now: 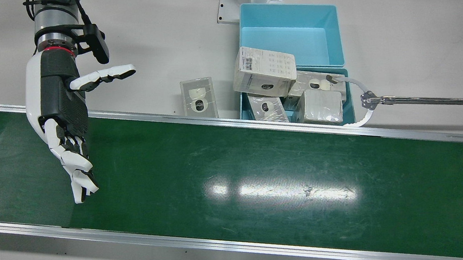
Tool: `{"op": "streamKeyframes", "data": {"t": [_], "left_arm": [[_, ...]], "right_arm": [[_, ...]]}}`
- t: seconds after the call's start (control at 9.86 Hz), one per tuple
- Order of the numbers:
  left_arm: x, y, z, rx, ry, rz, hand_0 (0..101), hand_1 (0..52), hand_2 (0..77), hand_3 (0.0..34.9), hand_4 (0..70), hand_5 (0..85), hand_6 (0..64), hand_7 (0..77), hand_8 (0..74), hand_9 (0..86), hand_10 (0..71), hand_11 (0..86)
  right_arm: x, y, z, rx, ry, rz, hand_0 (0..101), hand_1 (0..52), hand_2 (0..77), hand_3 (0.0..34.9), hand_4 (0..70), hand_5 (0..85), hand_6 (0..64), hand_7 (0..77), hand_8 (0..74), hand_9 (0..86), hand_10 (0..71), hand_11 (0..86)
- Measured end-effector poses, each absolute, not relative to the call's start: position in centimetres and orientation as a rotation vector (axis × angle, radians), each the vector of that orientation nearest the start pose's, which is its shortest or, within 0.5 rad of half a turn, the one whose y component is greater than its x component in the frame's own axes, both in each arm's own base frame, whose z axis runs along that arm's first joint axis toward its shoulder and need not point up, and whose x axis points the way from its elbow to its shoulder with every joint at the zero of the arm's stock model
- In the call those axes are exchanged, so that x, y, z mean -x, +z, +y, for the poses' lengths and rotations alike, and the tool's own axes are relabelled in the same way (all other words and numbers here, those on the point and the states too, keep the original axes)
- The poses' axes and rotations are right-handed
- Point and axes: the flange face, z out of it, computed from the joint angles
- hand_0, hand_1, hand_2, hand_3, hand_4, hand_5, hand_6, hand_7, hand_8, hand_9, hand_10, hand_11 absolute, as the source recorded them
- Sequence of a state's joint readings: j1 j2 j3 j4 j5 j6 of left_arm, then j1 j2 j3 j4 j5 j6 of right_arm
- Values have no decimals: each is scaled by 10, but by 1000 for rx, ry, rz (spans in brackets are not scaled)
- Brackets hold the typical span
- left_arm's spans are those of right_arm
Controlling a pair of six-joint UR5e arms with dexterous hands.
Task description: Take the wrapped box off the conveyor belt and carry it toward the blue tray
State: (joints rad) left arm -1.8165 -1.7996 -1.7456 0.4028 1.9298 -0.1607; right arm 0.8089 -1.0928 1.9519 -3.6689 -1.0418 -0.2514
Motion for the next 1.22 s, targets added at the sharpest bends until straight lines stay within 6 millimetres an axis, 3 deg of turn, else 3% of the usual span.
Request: {"op": "streamKeyframes", "data": {"t": [0.61, 0.71, 1.22], "left_arm": [[229, 522, -510, 306, -2244, 2225, 0, 0, 11, 0, 0, 5, 0, 5, 0, 5, 5, 0], [229, 522, -510, 306, -2244, 2225, 0, 0, 11, 0, 0, 5, 0, 5, 0, 5, 5, 0], [229, 522, -510, 306, -2244, 2225, 0, 0, 11, 0, 0, 5, 0, 5, 5, 5, 0, 0]], "right_arm": [[261, 317, -544, -184, -2000, 2629, 390, 87, 120, 303, 33, 235, 0, 191, 0, 49, 22, 38], [264, 317, -547, -190, -2005, 2623, 375, 54, 109, 308, 0, 251, 0, 169, 11, 60, 38, 60], [262, 309, -561, -213, -1996, 2613, 343, 65, 104, 298, 0, 245, 0, 169, 5, 71, 49, 82]]}}
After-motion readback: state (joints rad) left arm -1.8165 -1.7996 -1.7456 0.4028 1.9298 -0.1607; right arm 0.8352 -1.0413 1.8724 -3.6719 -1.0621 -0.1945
